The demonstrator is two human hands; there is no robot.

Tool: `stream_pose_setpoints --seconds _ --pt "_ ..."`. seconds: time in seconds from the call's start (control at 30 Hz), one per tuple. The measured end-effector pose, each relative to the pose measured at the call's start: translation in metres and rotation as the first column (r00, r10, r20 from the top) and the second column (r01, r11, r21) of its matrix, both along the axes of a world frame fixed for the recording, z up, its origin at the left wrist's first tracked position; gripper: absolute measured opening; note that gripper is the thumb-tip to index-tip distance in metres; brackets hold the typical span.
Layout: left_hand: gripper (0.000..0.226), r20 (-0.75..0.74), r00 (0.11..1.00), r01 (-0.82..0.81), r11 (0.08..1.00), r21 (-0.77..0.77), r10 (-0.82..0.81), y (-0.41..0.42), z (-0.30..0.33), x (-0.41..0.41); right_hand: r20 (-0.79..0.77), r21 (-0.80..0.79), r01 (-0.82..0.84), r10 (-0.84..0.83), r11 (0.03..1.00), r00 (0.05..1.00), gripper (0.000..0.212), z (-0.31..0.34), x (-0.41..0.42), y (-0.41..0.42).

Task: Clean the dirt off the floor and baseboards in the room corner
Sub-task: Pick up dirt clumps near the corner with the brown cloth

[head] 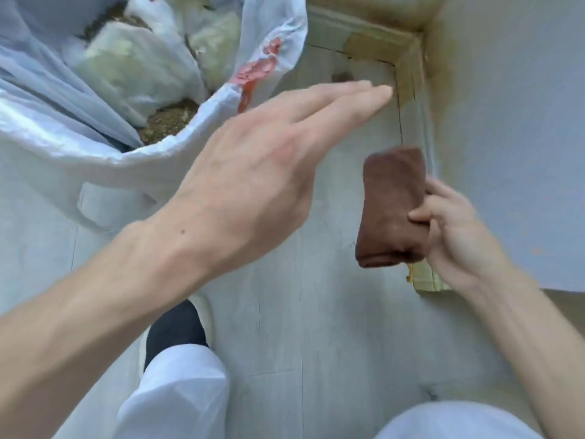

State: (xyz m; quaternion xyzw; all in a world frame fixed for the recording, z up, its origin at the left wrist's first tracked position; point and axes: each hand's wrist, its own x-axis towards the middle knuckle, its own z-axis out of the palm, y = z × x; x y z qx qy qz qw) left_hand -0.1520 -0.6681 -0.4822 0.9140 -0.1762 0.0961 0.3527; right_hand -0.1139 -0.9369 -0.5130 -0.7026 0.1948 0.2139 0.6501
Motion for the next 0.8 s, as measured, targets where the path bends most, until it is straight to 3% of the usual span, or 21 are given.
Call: stream_pose_setpoints --seconds 0.07,0.17,0.27,0.33,0.43,0.57,0.8 --pt "0.083 -0.107 0.993 0.046 0.999 -0.012 -0.047 -0.009 -0.027 -0.001 -0.153 -0.103 0.147 -0.162 0.984 0.975 0.062 -0.047 -0.051 -0.041" --pt "0.081 -0.298 0.952 0.073 0.997 0.000 -0.069 -0.015 -0.080 -0.003 -0.298 -0.260 0.342 -0.411 0.903 0.861 0.069 -0.099 -0.128 -0.075" --pt "0.081 -0.453 0.890 0.054 0.998 -0.011 -0.053 -0.012 -0.125 -0.002 -0.294 -0.321 0.521 -0.607 0.791 0.738 0.075 -0.130 -0.169 -0.073" --pt "0.083 -0.529 0.847 0.039 0.999 -0.034 -0.051 -0.007 -0.148 0.003 -0.238 -0.343 0.570 -0.656 0.747 0.717 0.074 -0.145 -0.163 -0.060" --pt "0.094 -0.563 0.826 0.014 0.999 -0.051 -0.040 0.003 -0.172 0.021 -0.175 -0.289 0.634 -0.691 0.717 0.702 0.071 -0.161 -0.122 -0.038" --pt "0.098 -0.571 0.811 -0.176 0.984 -0.030 0.128 0.013 -0.187 0.051 -0.078 -0.221 0.676 -0.704 0.703 0.706 0.067 -0.176 -0.037 -0.012" --pt "0.098 -0.533 0.784 -0.387 0.922 -0.020 0.318 0.051 -0.197 0.095 0.052 -0.100 0.560 -0.558 0.823 0.828 0.065 -0.199 0.158 0.075"
